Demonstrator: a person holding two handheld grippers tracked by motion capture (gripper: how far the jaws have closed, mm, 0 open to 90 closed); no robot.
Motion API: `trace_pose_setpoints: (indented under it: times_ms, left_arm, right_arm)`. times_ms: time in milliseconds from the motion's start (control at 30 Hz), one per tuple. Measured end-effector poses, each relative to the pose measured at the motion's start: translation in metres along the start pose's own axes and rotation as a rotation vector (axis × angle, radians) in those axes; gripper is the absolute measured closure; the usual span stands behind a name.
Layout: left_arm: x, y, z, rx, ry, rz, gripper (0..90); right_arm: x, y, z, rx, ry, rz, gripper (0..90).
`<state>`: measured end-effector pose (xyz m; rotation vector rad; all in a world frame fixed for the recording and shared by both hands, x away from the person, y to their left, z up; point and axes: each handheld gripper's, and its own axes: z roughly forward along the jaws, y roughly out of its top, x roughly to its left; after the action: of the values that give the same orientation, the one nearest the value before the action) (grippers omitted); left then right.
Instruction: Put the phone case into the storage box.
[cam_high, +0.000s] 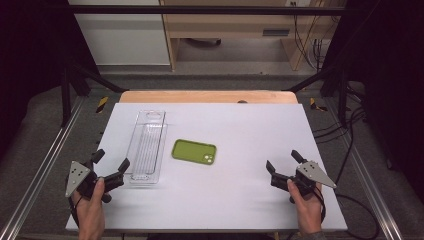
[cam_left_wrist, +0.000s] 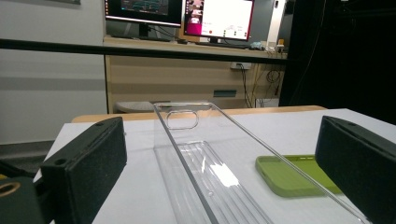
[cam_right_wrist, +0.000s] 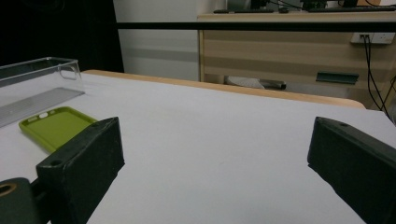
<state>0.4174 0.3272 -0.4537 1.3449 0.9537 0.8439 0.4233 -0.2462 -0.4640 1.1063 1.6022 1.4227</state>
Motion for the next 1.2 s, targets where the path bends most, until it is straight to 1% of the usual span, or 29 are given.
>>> trace_pose_setpoints:
  times_ms: [67,167,200,233,267,300,333,467,500,600,633,667,833,867,1000,1033,1200]
  left_arm:
    - [-0.001,0.000,0.001,0.007,-0.004,0.006,1.8]
    - [-0.002,0.000,0.002,0.011,-0.005,0.016,1.8]
    - [-0.003,0.000,0.002,0.013,-0.005,0.019,1.8]
    - [-0.003,0.000,0.002,0.013,-0.006,0.020,1.8]
    - [-0.003,0.000,0.001,0.013,-0.006,0.021,1.8]
    - [-0.003,0.000,0.001,0.013,-0.005,0.022,1.8]
    - [-0.003,0.000,0.001,0.013,-0.006,0.020,1.8]
    - [-0.002,0.000,0.002,0.017,-0.007,0.015,1.8]
    - [-0.002,-0.001,0.002,0.018,-0.006,0.016,1.8]
    - [-0.003,0.000,0.003,0.020,-0.008,0.022,1.8]
    - [-0.003,0.000,0.003,0.021,-0.008,0.023,1.8]
    - [-0.003,0.000,0.003,0.022,-0.008,0.023,1.7]
    - [-0.003,0.000,0.003,0.024,-0.010,0.023,1.8]
    - [-0.003,0.000,0.003,0.025,-0.010,0.026,1.8]
    - [-0.003,-0.001,0.003,0.028,-0.012,0.027,1.8]
    - [-0.003,-0.001,0.003,0.028,-0.012,0.028,1.8]
    - [-0.004,-0.001,0.004,0.028,-0.013,0.026,1.8]
  right_arm:
    - [0.002,0.001,0.001,0.017,0.000,-0.005,3.6]
    - [0.007,0.004,0.005,0.072,0.003,-0.028,3.5]
    - [0.007,0.004,0.005,0.072,0.003,-0.028,3.5]
    - [0.009,0.008,0.009,0.115,0.002,-0.041,3.6]
    - [0.010,0.009,0.011,0.136,0.006,-0.050,3.6]
    - [0.010,0.009,0.011,0.136,0.006,-0.050,3.6]
    - [0.013,0.013,0.016,0.170,0.008,-0.073,3.6]
    - [0.017,0.019,0.021,0.185,0.025,-0.087,3.7]
    - [0.021,0.023,0.024,0.190,0.034,-0.099,3.7]
    - [0.026,0.029,0.028,0.208,0.041,-0.133,4.2]
    - [0.026,0.029,0.028,0.208,0.041,-0.133,4.2]
    - [0.028,0.033,0.031,0.215,0.051,-0.149,4.3]
    - [0.033,0.041,0.034,0.227,0.072,-0.167,4.4]
    - [0.035,0.045,0.036,0.231,0.084,-0.180,4.5]
    - [0.038,0.048,0.039,0.242,0.096,-0.191,4.5]
    - [0.041,0.049,0.041,0.248,0.103,-0.205,4.5]
    - [0.046,0.050,0.047,0.268,0.121,-0.223,4.7]
